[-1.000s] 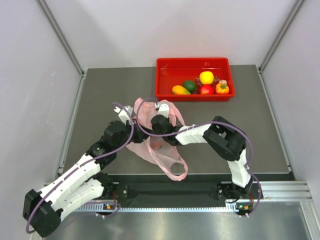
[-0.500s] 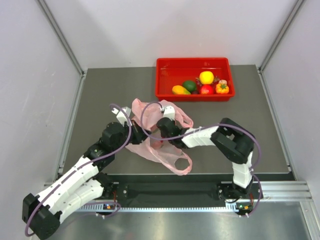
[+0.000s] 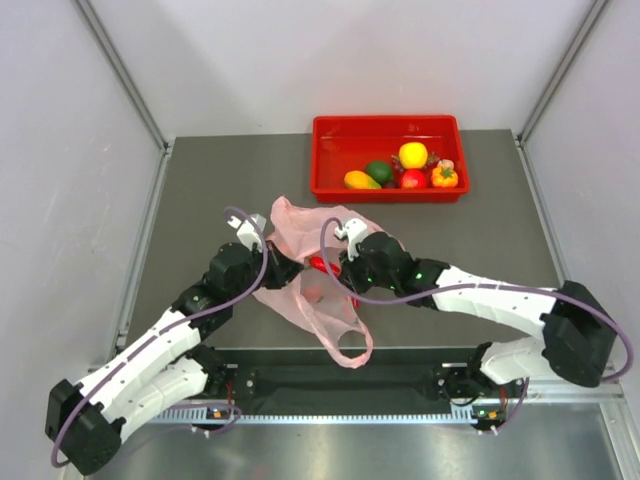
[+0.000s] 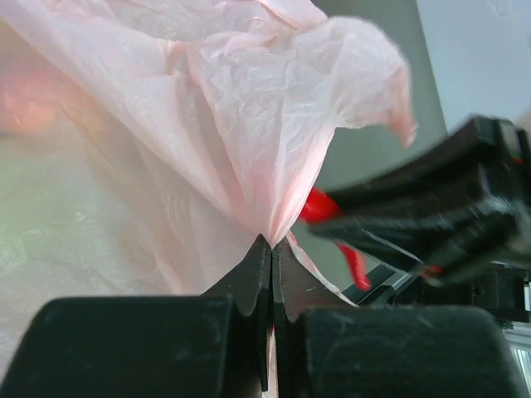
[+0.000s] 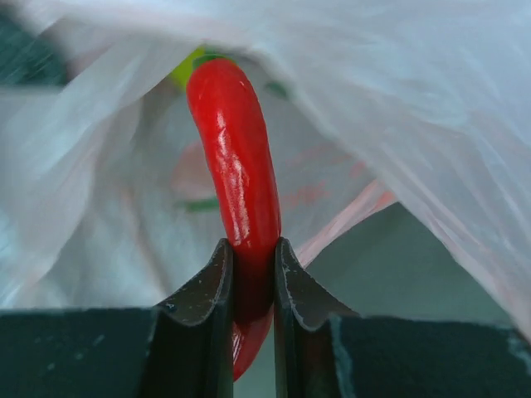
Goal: Untie the knot of the plastic bag and take out the fruit
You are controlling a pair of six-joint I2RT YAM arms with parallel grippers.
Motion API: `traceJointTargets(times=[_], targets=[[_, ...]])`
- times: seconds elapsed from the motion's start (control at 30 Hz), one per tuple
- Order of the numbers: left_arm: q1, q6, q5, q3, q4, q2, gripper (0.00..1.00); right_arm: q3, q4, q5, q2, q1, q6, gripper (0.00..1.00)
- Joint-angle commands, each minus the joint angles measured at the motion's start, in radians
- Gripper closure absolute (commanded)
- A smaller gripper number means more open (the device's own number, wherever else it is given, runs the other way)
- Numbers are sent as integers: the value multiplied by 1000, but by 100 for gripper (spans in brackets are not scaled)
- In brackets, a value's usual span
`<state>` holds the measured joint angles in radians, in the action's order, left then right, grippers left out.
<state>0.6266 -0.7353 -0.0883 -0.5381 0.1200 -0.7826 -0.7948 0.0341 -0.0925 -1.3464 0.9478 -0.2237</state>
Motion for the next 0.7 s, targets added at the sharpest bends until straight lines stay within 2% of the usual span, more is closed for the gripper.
traceJointTargets(times=[0.0,0.07,0.2,0.3,0.43,0.5,0.57,0.6,0.63,0.67], targets=[[2,-3,9,-23,-71,-30,100,-58,282,299,93,-12,109,100],[2,1,15,-26,-83,-40,100,-66,341,373,174,-12,139,100],[2,5,30,-33,-109,-66,100,-93,499,396,303,-12,167,100],[2,8,30,-43,-112,-89,100,-101,532,467,412,-12,207,100],[2,11,30,-46,-112,-104,100,-92,465,550,619,-14,251,100],[2,11,25,-42,-111,-106,100,-84,410,527,686,-17,251,100],[2,11,19,-39,-138,-107,100,-84,351,330,736,-20,254,100],[2,11,16,-37,-141,-107,100,-99,351,227,699,-29,257,100],[2,11,7,-37,-146,-112,100,-145,366,41,660,-40,261,100],[2,11,1,-39,-146,-113,100,-176,375,-16,612,-58,268,100]])
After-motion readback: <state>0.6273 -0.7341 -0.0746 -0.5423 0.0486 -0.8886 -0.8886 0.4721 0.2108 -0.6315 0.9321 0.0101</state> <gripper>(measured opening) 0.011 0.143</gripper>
